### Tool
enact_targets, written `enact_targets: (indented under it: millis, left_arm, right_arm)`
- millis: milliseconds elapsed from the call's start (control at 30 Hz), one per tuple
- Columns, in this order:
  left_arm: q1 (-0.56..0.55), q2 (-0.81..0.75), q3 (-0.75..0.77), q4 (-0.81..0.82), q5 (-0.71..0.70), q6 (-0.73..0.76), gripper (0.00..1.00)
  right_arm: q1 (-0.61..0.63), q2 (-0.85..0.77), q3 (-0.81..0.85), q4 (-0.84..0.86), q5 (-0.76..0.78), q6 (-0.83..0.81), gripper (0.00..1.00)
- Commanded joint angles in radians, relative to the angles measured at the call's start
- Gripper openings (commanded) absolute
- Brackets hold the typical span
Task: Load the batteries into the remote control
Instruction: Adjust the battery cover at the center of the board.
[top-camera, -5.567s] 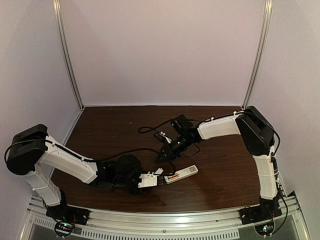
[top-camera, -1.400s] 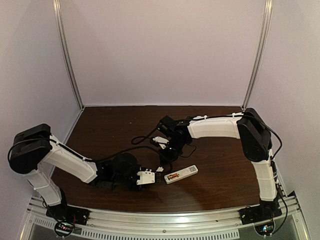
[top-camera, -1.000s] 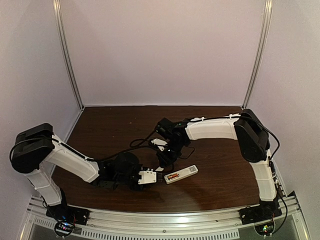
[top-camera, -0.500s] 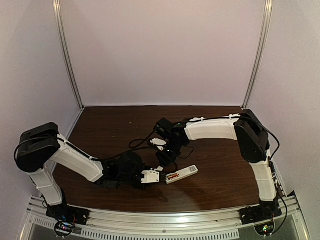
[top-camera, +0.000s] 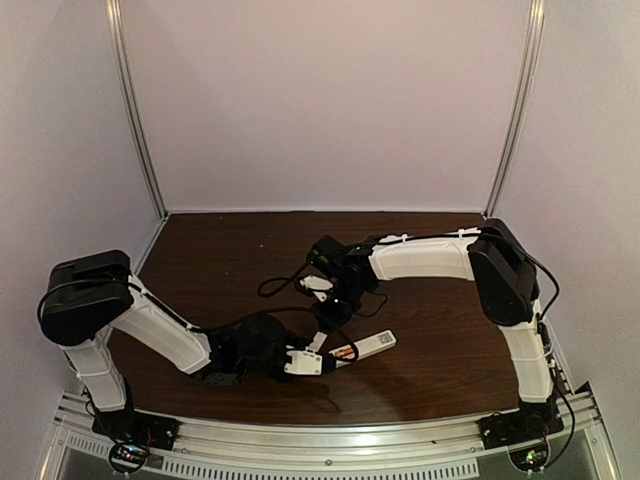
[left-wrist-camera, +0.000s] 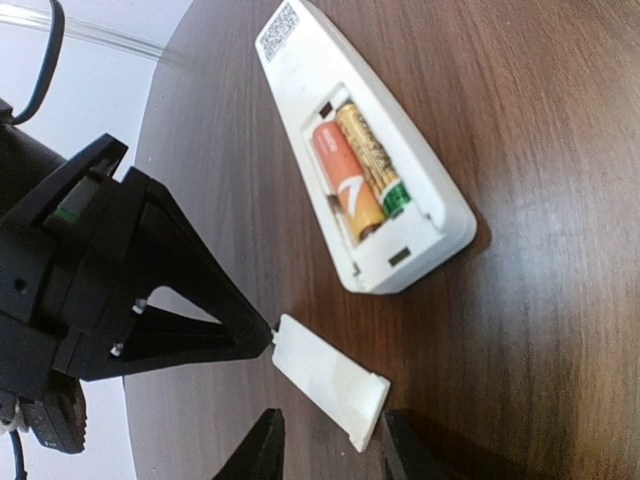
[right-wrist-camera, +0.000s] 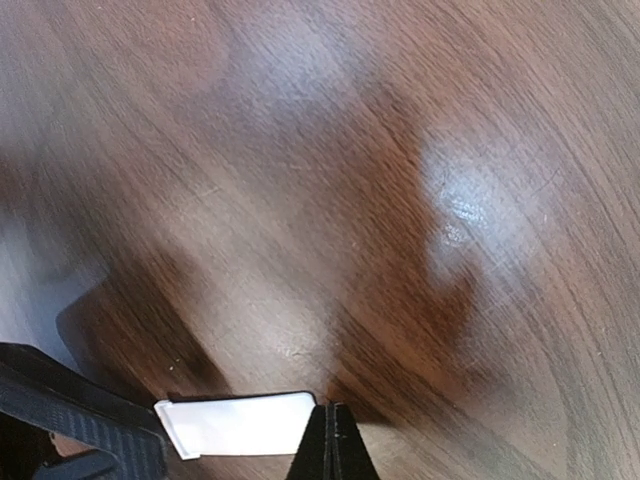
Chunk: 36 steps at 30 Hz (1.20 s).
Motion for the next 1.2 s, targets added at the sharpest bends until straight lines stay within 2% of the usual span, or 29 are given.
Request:
enact_targets:
  millis: [0,200,633,900,1133,1167]
  left_arm:
    - [-0.007,-0.073,-0.060,0.096,-0.026,-0.001,0.35]
    - [-0.004,-0.115,-0.099,0.110,0.010,-0.031,0.38]
    - [-0.001,-0.011,-0.019,0.073,0.048,0.020,0.38]
    - [-0.002,-0.078,-0.055,0.013,0.087,0.002,0.43]
    - [-0.001,-0.117,-0.101,0.064,0.076,-0.048,0.46]
    - [0.000,-0.118,-0.102,0.063,0.079,-0.052,0.46]
  right_arm:
    - [0.014,0.058,-0.016,-0.049,0.040,-0.013,0.00]
    - [0.017,0.058,-0.026,-0.047,0.065,-0.016,0.00]
    - [0.019,0.071,-0.030,-0.045,0.060,-0.017,0.00]
    - [0.019,0.069,-0.041,-0.043,0.075,-0.024,0.00]
    - [0.023,0.061,-0.046,-0.040,0.078,-0.030,0.00]
    - [0.025,0.059,-0.044,-0.044,0.076,-0.032,0.04]
